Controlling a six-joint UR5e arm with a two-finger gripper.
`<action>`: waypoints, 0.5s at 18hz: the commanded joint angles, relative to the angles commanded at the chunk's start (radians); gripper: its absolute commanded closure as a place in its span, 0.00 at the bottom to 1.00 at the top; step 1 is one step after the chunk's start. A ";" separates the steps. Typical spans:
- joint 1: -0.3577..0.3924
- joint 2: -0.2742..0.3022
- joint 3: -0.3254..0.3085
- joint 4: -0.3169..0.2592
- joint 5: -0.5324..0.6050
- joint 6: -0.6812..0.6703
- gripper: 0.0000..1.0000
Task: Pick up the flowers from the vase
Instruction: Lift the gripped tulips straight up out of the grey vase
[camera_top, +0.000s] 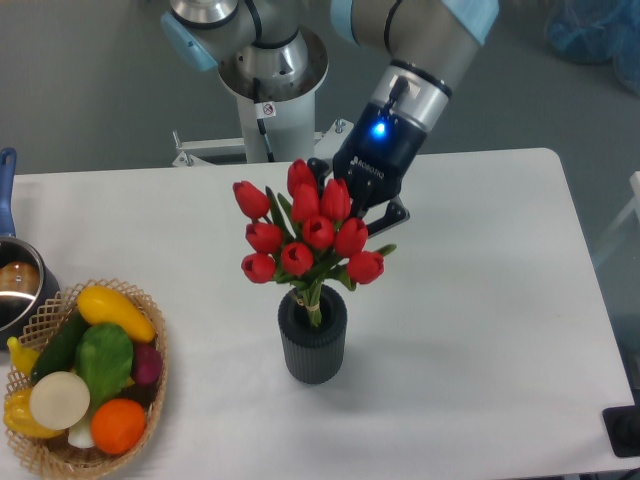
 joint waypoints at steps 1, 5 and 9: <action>0.000 0.005 0.002 0.000 -0.002 -0.015 0.90; 0.006 0.020 0.017 -0.002 -0.009 -0.071 0.90; 0.006 0.020 0.028 -0.008 -0.014 -0.097 0.89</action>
